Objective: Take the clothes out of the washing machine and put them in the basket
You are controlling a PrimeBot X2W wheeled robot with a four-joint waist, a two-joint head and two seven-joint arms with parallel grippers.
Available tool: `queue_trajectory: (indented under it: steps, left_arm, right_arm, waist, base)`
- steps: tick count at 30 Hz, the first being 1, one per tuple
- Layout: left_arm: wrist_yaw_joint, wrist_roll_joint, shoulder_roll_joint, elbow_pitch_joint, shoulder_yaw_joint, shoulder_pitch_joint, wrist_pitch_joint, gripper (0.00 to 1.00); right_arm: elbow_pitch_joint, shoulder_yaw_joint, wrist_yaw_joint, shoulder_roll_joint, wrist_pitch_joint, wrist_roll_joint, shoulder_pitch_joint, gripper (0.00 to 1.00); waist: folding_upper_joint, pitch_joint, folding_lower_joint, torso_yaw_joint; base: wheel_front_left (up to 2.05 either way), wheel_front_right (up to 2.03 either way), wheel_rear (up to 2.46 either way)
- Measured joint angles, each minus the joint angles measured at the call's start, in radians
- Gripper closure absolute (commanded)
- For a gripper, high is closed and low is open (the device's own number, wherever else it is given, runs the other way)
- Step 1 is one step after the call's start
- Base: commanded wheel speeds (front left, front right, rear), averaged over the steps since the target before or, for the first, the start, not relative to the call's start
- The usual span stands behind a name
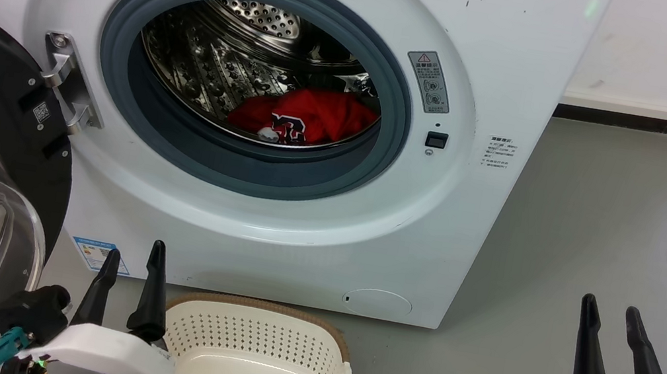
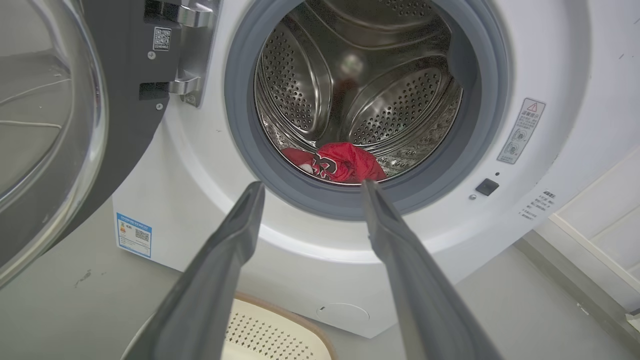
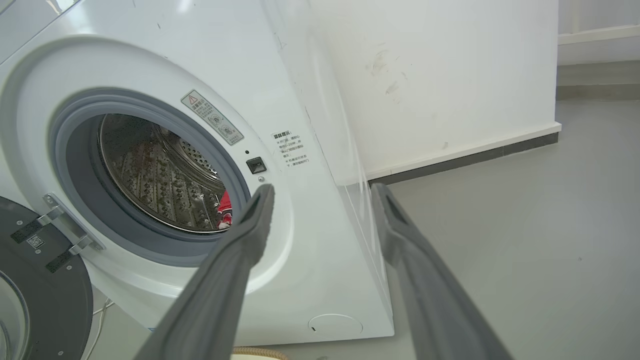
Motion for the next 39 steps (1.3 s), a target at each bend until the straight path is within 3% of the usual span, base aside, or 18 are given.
queue_trajectory:
  steps: [8, 39]
  left_arm:
    - [0.003, 0.128, -0.002, -0.014, 0.000, 0.011, -0.031, 0.00]
    - [-0.001, 0.397, -0.006, -0.023, -0.003, 0.046, -0.097, 0.00]
  right_arm:
    - [-0.021, 0.003, 0.000, 0.000, -0.034, -0.143, 0.019, 0.00]
    - [-0.045, -0.001, 0.000, 0.000, -0.100, -0.347, 0.058, 0.00]
  waist:
    - [0.0000, 0.003, 0.0000, 0.002]
    - [0.0000, 0.007, 0.0000, 0.004]
  base:
    - [0.00, 0.00, 0.00]
    - [0.00, 0.00, 0.00]
